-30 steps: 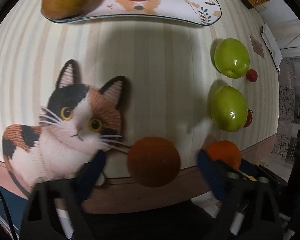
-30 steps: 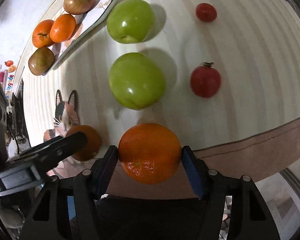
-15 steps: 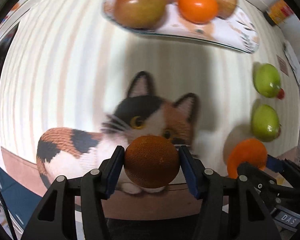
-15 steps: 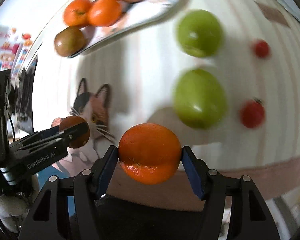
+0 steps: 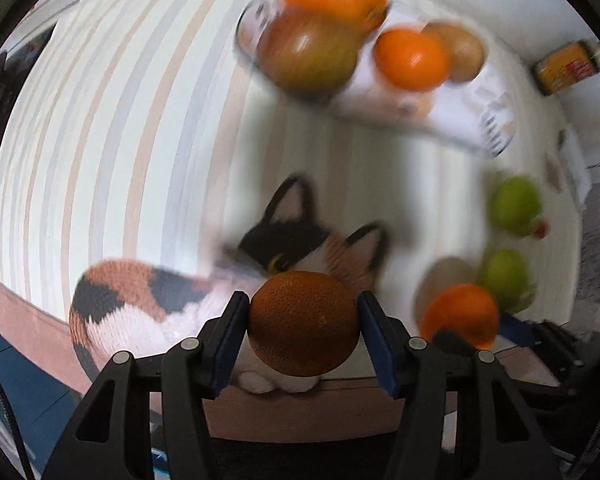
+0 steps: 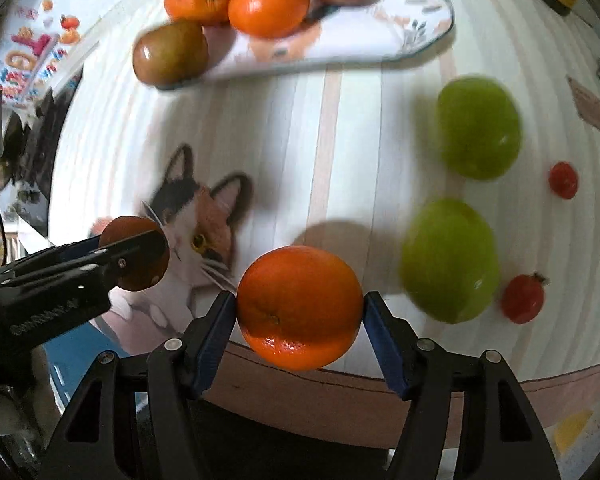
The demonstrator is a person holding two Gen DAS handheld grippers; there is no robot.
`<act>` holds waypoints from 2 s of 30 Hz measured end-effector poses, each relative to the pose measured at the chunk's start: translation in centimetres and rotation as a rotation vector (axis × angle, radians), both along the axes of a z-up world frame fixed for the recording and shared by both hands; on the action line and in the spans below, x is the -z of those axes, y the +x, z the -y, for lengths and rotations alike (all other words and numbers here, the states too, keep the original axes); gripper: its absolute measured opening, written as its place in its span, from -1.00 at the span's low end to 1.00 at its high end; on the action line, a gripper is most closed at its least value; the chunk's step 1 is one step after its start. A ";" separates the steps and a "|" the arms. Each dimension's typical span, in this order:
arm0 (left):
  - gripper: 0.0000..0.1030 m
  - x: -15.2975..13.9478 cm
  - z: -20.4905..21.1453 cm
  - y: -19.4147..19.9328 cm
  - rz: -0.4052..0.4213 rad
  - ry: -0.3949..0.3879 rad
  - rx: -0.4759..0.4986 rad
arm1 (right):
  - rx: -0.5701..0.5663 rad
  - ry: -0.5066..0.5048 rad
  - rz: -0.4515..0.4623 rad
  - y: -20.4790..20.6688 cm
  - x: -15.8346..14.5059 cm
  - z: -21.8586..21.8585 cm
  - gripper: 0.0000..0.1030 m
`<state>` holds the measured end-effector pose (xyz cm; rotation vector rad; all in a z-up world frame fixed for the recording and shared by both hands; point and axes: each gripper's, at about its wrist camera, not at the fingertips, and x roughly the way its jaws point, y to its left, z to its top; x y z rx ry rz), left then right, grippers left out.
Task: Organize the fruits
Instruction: 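Set the tangerine and kiwi on the deer plate and open both tools, then lift both tools back from the plate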
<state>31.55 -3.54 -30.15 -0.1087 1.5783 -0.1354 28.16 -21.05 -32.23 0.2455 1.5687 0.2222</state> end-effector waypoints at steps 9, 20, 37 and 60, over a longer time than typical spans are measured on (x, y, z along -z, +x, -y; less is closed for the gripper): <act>0.04 -5.7 3.6 7.9 0.129 -0.131 0.016 | 0.248 0.119 0.122 8.0 -5.2 8.3 0.31; 0.04 -0.6 8.7 12.4 -0.013 -0.234 -0.085 | 0.338 0.162 0.050 16.0 -1.6 12.2 0.32; 0.70 -2.5 8.8 12.2 0.132 0.035 -0.005 | 0.301 0.050 0.068 16.2 -2.4 12.3 0.77; 0.70 -12.6 3.9 4.4 0.359 0.166 0.041 | 0.121 -0.198 0.329 6.9 -15.0 5.4 0.85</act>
